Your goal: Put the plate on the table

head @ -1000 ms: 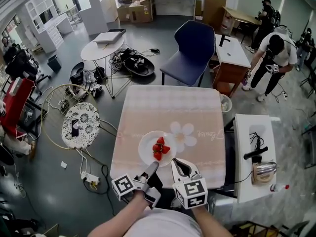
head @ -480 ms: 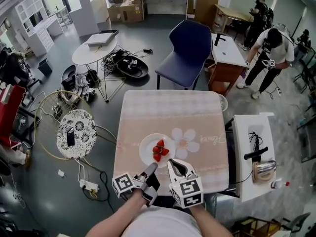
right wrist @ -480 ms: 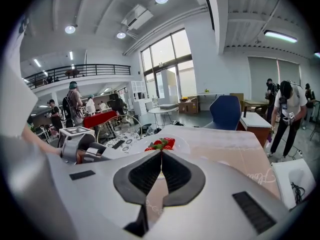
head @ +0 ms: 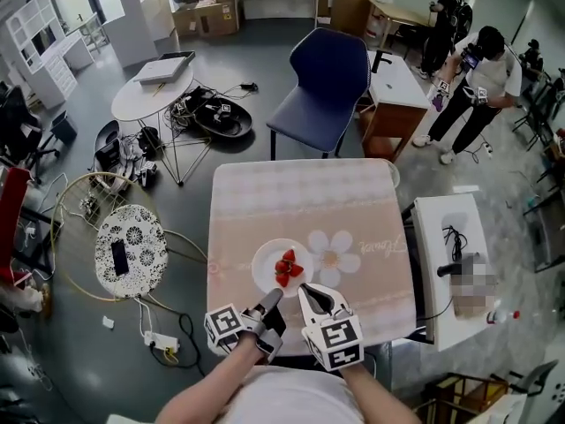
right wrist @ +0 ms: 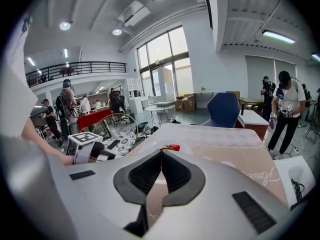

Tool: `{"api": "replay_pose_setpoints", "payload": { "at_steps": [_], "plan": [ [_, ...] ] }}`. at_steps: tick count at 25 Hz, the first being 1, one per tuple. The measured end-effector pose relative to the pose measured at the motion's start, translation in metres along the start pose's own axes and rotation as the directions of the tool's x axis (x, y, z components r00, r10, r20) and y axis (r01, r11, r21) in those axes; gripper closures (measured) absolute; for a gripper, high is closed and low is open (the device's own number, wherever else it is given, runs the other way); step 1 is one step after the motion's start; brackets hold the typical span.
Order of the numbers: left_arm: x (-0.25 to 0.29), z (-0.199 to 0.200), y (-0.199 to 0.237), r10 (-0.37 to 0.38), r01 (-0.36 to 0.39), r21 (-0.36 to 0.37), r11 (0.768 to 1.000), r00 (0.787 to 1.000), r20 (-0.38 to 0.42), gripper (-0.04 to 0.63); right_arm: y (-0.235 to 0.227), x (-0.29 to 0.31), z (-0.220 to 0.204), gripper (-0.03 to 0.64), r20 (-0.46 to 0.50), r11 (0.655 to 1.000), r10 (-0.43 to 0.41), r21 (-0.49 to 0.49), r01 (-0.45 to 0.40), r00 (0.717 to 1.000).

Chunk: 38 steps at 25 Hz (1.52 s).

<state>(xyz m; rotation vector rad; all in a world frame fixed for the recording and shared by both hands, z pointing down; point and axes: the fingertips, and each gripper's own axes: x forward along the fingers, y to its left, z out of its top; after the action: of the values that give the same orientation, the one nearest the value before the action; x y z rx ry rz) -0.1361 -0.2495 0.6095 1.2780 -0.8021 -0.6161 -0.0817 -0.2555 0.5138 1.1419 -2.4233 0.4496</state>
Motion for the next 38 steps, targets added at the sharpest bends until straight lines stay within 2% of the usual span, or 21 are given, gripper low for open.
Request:
{"api": "replay_pose_setpoints", "payload": {
  "at_steps": [5,20,27,38],
  "plan": [
    [0.01,0.009,0.006,0.003,-0.003,0.003,1.0,0.999,-0.044,0.577,0.0,0.009,0.004,0.612,0.0,0.999,-0.017,0.037,0.017,1.0],
    [0.05,0.023,0.044,0.099,-0.096,0.032,0.995,0.987,-0.129,0.577,-0.031,0.015,-0.015,0.612,-0.038,0.986,-0.104,0.13,0.108,0.994],
    [0.052,0.029,0.053,0.132,-0.129,0.028,0.991,0.983,-0.127,0.577,-0.039,0.014,-0.023,0.612,-0.055,0.982,-0.129,0.134,0.135,0.99],
    [0.046,0.035,0.059,0.204,-0.195,0.088,0.977,0.974,-0.103,0.575,-0.025,0.019,-0.03,0.612,-0.072,0.987,-0.083,0.135,0.092,0.994]
  ]
}}
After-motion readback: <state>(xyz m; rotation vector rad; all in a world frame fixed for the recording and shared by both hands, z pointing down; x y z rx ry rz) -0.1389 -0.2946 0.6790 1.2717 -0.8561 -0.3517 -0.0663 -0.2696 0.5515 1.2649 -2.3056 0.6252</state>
